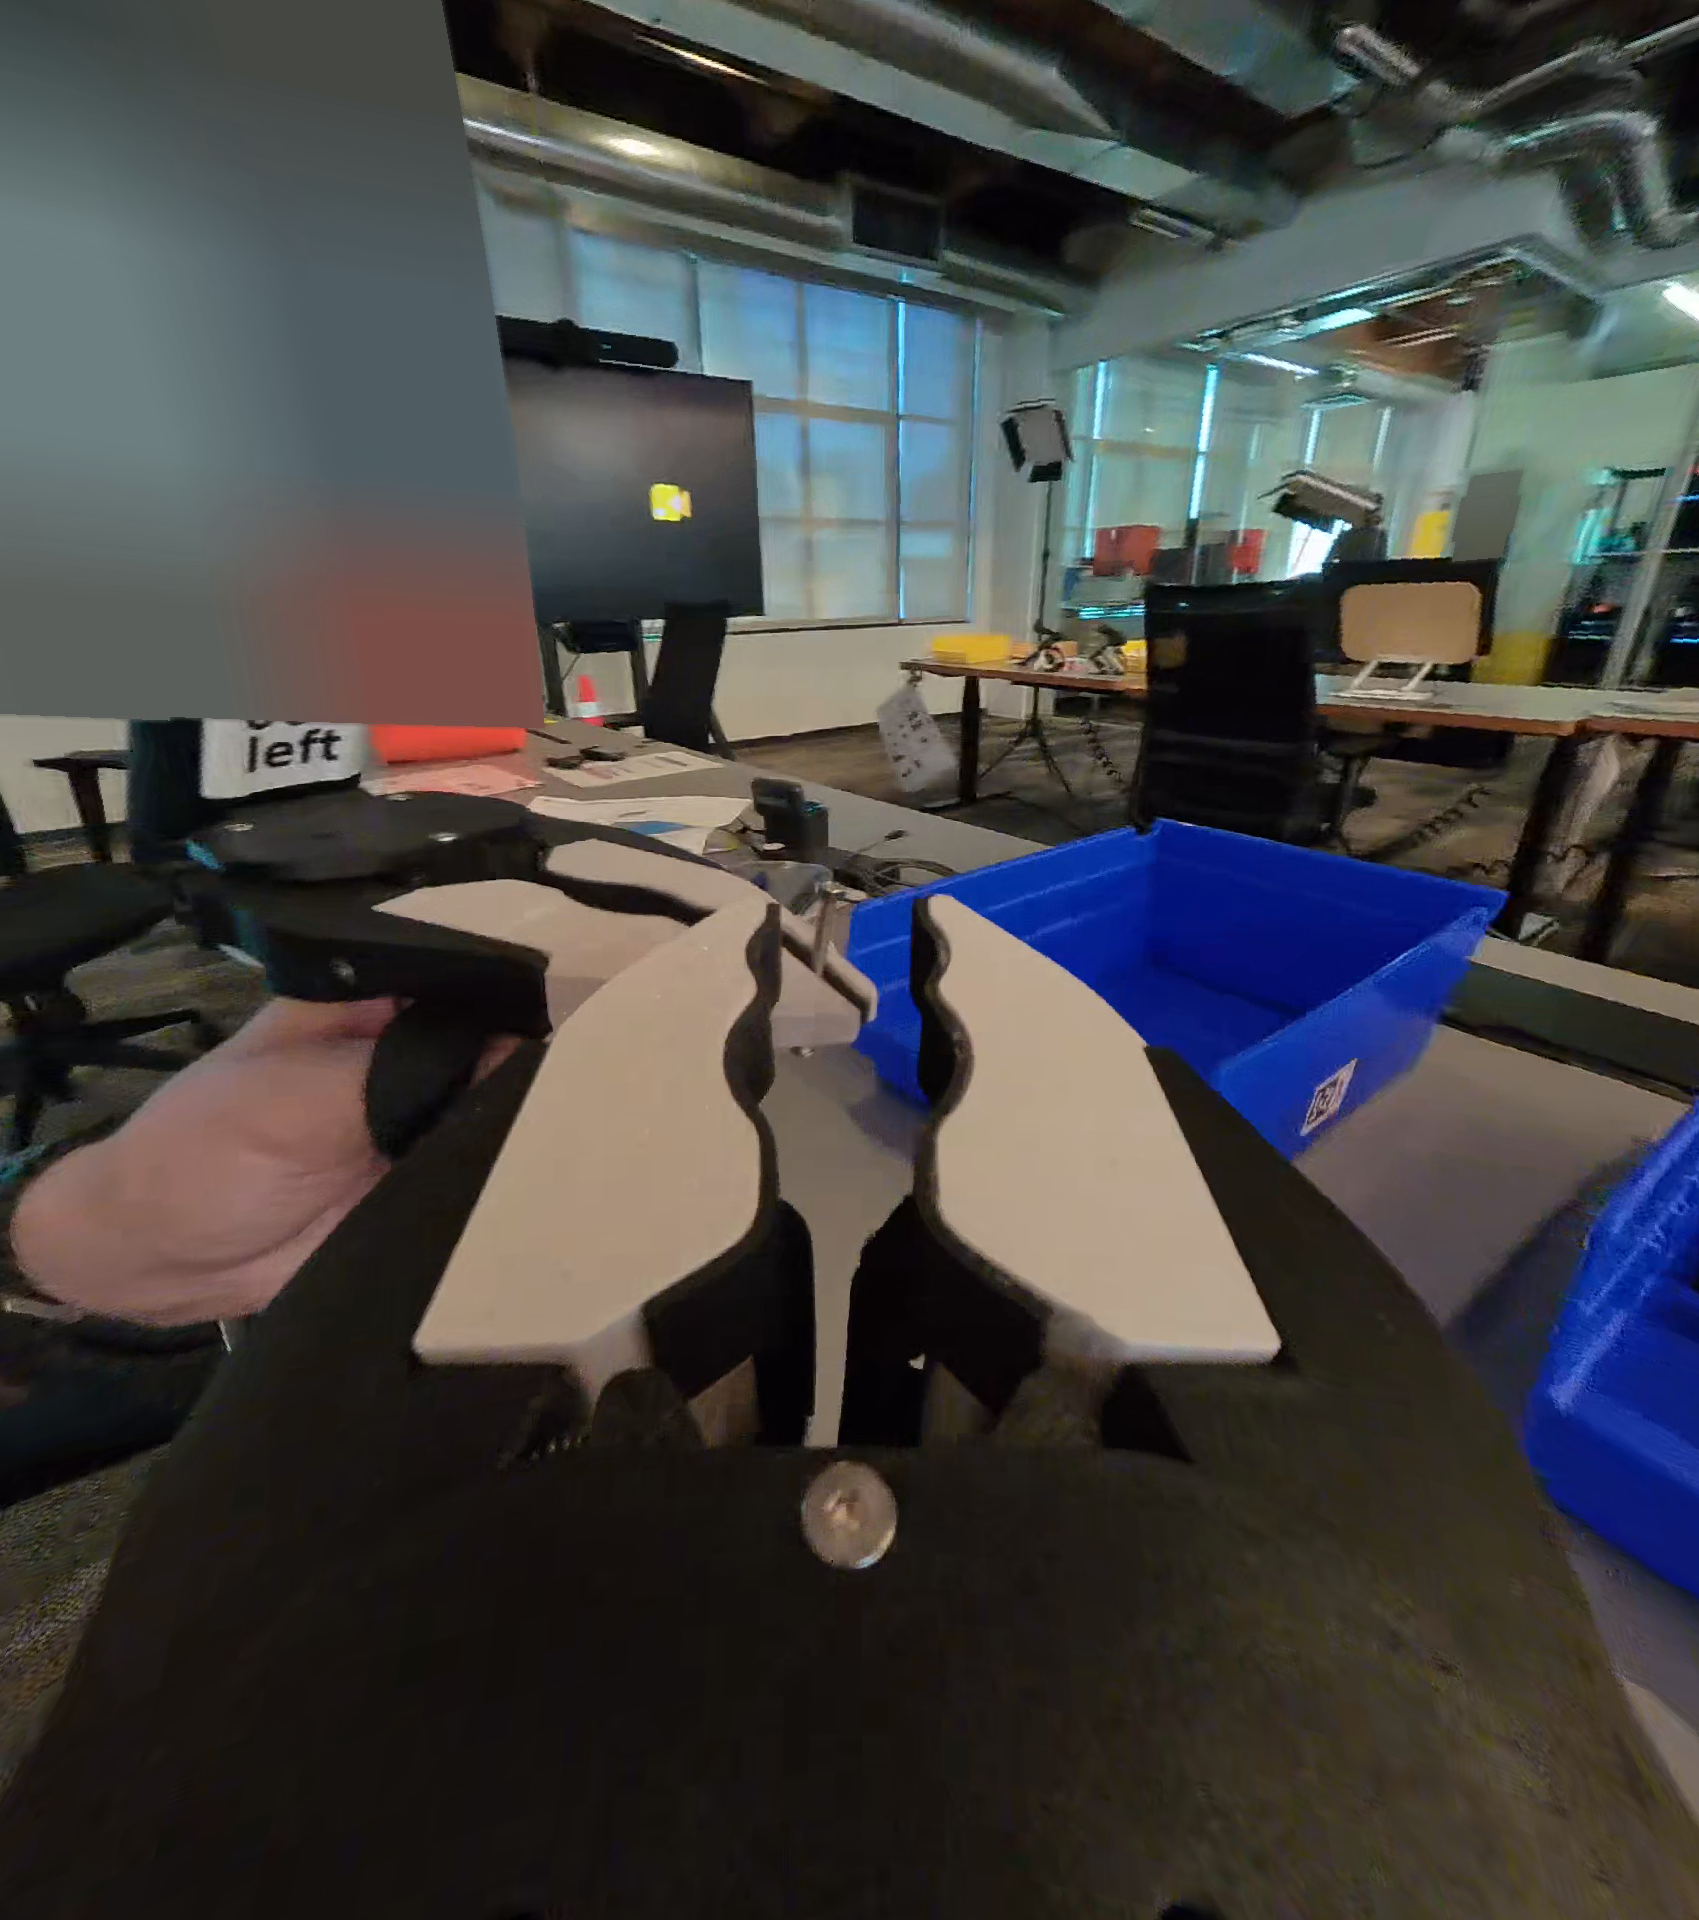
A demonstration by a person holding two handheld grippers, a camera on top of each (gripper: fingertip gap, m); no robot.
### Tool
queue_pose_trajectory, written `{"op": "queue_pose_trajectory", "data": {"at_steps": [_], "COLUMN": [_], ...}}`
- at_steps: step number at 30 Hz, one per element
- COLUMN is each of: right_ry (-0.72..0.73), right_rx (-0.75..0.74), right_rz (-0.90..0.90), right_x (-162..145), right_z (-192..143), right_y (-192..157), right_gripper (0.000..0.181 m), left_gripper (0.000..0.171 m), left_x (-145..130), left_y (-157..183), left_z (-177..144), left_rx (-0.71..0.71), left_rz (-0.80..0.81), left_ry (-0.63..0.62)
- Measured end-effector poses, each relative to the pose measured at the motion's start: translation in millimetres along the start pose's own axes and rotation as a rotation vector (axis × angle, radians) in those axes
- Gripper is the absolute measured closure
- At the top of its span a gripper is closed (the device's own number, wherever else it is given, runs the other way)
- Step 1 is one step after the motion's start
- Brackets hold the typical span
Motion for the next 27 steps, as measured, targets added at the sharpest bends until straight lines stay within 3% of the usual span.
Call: {"op": "queue_pose_trajectory", "data": {"at_steps": [8,16,18,21,24,27], "right_ry": [0.027,0.001,-0.003,-0.024,-0.073,-0.144], "right_rx": [0.021,0.256,0.432,0.865,1.276,1.532], "right_rz": [0.023,0.04,0.042,0.072,0.081,0.099], "right_x": [3,5,8,10,4,-1], "right_z": [6,6,4,-6,-15,-15], "right_y": [-2,1,3,6,12,14], "right_gripper": [0.171,0.177,0.178,0.178,0.179,0.179], "left_gripper": [0.17,0.169,0.17,0.169,0.17,0.17], "left_x": [3,4,6,7,2,-3], "left_y": [0,3,8,24,39,44], "left_z": [-3,-3,-4,-3,4,8], "left_rx": [0.019,-0.035,-0.1,-0.259,-0.331,-0.366], "left_rz": [0.025,0.021,0.009,0.0,0.026,0.028], "left_ry": [0.003,0.002,0.011,-0.011,-0.056,-0.079]}}
Point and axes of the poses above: each gripper's, where its closed fingertips meet, z out along the fingers, x out of its top, y = z × x across the jaws, the point moved 4 cm from there along -z, back along the fingers, and after that the axes turned 9 degrees about -y, right-handed, at the moved point
